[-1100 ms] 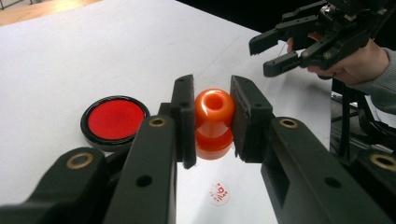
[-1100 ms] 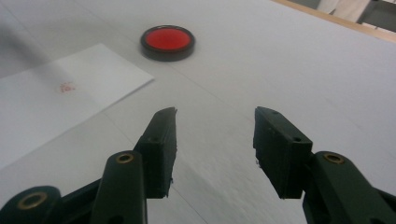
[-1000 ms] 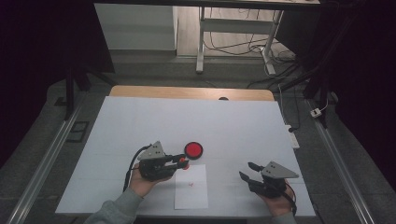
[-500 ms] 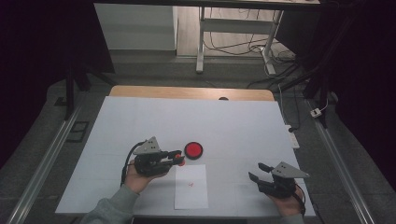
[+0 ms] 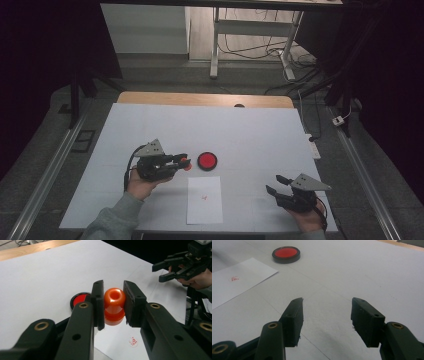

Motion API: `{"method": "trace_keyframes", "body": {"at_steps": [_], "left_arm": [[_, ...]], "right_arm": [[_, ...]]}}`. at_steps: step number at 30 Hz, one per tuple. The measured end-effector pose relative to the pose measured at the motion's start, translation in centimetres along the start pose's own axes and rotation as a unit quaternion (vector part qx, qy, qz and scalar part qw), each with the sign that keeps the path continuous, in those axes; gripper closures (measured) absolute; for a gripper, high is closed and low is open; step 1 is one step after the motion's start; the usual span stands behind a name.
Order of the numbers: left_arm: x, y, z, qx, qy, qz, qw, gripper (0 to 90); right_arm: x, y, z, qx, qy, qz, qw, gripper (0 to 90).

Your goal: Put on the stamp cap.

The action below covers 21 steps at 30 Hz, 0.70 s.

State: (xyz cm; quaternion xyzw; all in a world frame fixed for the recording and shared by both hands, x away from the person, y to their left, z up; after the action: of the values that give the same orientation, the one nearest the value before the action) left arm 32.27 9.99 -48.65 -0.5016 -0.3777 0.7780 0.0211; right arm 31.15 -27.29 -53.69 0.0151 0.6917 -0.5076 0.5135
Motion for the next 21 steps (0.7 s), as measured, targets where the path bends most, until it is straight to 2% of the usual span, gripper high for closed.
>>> {"method": "trace_keyframes", "body": {"at_steps": [7, 15, 21], "left_arm": [[0.0, -0.2, -0.6, -0.016, -0.002, -0.002, 0.9999, 71.0], [0.0, -0.1, -1.3, -0.021, -0.007, -0.001, 0.9997, 70.9], [-0.7, 0.2, -2.7, -0.041, -0.009, -0.005, 0.9991, 70.9]], "right_arm": [[0.1, 0.1, 0.1, -0.001, 0.001, -0.003, 1.0000, 43.0], [0.3, 0.2, 0.2, -0.001, -0.001, -0.008, 1.0000, 42.9], [0.4, 0.2, 0.2, 0.001, 0.001, -0.010, 0.9999, 42.9]]}}
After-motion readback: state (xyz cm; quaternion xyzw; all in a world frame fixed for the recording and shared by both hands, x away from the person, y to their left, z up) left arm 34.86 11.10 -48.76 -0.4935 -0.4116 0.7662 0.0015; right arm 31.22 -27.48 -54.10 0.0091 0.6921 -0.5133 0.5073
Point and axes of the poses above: each handheld gripper's, and its own axes: y roughly forward along the jaws, x roughly out of its underside, z roughly to its right, the point moved 6 cm from there along y, roughly forward along the jaws, and after that the axes turned 13 degrees about -z, right-handed, at the moved point
